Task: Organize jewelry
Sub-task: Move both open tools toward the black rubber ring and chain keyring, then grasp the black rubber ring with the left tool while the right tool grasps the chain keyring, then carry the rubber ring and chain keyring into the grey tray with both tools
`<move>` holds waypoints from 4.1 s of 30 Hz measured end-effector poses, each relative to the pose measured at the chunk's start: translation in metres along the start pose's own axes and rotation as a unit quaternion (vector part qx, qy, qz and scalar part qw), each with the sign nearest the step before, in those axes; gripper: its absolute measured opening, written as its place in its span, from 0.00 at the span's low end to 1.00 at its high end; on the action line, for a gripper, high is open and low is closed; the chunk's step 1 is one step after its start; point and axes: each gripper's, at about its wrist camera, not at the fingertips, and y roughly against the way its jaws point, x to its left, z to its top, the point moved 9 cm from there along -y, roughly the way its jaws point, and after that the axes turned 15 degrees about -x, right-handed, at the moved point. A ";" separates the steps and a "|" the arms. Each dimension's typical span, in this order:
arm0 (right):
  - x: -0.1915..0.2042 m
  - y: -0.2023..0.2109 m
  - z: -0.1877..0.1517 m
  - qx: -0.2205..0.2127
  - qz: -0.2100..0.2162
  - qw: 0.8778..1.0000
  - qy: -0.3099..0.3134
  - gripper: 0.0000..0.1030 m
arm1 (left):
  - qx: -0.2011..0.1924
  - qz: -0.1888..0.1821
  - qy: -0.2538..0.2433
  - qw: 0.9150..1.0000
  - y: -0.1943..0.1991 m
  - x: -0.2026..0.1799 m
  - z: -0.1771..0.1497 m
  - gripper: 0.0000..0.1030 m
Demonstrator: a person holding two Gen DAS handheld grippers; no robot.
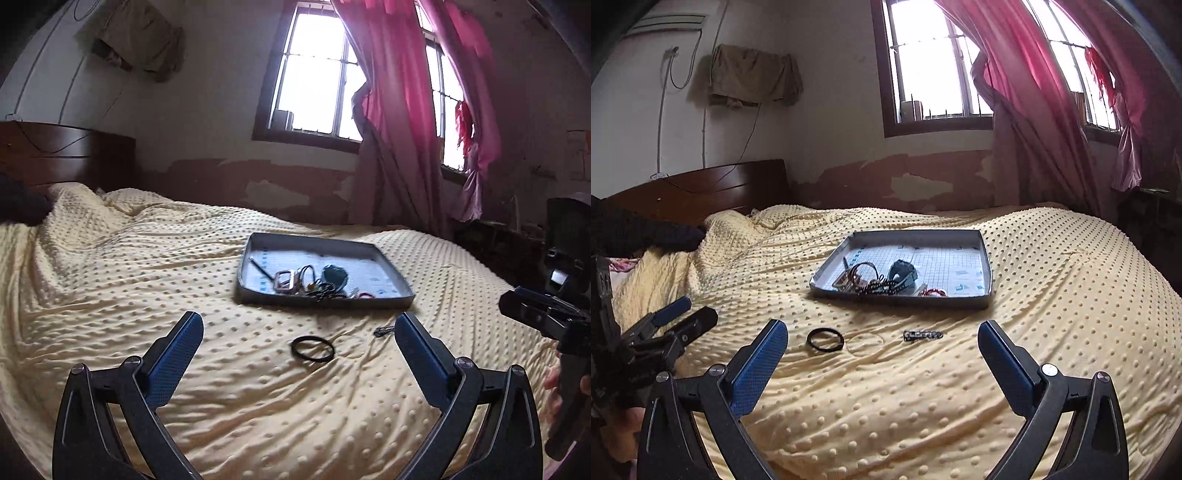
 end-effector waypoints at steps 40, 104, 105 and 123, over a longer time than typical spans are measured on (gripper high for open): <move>-0.029 -0.046 -0.080 0.141 -0.031 0.988 0.059 1.00 | 0.100 0.075 -0.051 0.991 -0.033 0.029 -0.066 0.98; -0.062 -0.160 -0.094 0.150 0.049 0.987 -0.030 0.55 | 0.221 -0.063 0.081 0.970 -0.161 -0.006 -0.076 0.03; -0.066 -0.165 -0.089 0.144 0.046 0.988 -0.035 0.55 | 0.218 -0.061 0.080 0.971 -0.169 -0.006 -0.071 0.03; -0.117 -0.258 -0.064 0.167 -0.007 0.986 0.006 0.56 | 0.260 -0.035 0.058 0.963 -0.293 -0.010 -0.084 0.03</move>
